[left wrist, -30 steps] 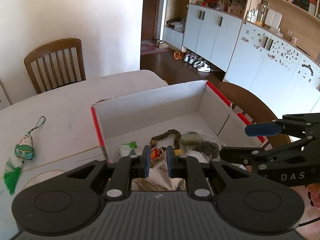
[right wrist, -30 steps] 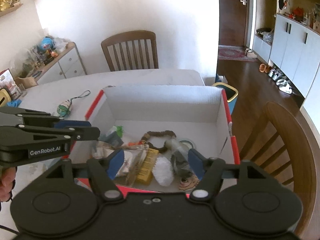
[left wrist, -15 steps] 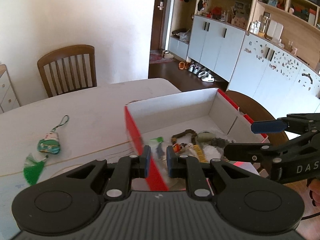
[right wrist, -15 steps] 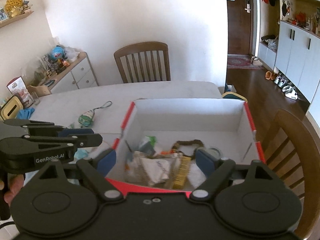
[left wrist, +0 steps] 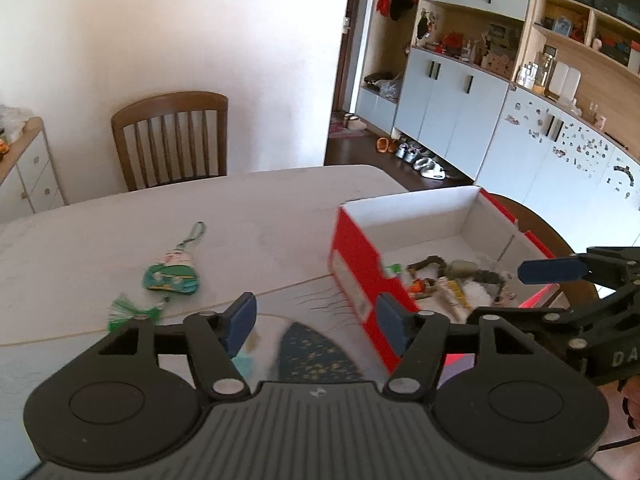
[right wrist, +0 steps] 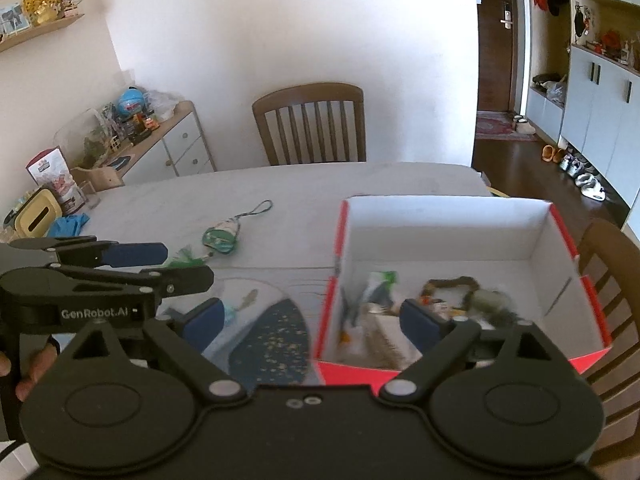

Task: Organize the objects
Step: 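Move both tools back over the green sachet and teal ball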

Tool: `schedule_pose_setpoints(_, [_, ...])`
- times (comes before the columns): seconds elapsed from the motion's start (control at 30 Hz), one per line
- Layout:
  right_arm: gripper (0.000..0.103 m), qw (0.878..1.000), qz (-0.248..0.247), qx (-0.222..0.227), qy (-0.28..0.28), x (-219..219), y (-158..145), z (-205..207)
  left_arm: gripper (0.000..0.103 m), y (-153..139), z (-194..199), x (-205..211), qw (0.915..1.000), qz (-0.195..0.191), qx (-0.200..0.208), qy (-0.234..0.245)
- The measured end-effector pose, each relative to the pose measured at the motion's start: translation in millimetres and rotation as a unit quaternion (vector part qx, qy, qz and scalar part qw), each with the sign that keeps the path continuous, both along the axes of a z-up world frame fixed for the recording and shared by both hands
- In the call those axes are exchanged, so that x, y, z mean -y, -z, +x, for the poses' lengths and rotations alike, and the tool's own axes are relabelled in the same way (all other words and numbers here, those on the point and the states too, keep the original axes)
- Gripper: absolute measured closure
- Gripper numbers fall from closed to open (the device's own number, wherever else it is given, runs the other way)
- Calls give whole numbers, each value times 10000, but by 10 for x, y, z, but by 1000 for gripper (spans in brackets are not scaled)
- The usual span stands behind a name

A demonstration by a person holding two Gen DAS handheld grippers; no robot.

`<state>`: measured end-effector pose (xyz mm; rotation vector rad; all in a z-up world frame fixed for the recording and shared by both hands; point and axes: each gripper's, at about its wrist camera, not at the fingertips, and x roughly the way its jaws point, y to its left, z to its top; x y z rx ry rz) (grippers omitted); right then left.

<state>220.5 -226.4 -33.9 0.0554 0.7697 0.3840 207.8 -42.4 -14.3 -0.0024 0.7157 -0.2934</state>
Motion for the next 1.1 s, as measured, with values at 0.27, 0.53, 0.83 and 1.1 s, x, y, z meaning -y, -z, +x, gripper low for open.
schedule_pose_setpoints(0.27, [2, 9999, 62, 81, -27, -433, 32, -56, 20, 20, 67, -484, 9999, 77, 98, -86])
schedule_pose_setpoints(0.53, [2, 10000, -26, -4, -66, -821, 173, -16, 15, 191, 282, -892, 9992, 213, -108, -322])
schedule_pose_setpoints(0.83, [2, 9996, -221, -174, -100, -1103, 382, 89, 0, 436, 698, -1169, 9986, 353, -24, -402])
schedule_pose_setpoints(1.1, [2, 9981, -461, -364, -186, -1363, 728, 324, 0, 680, 1169, -1150, 9980, 509, -163, -336])
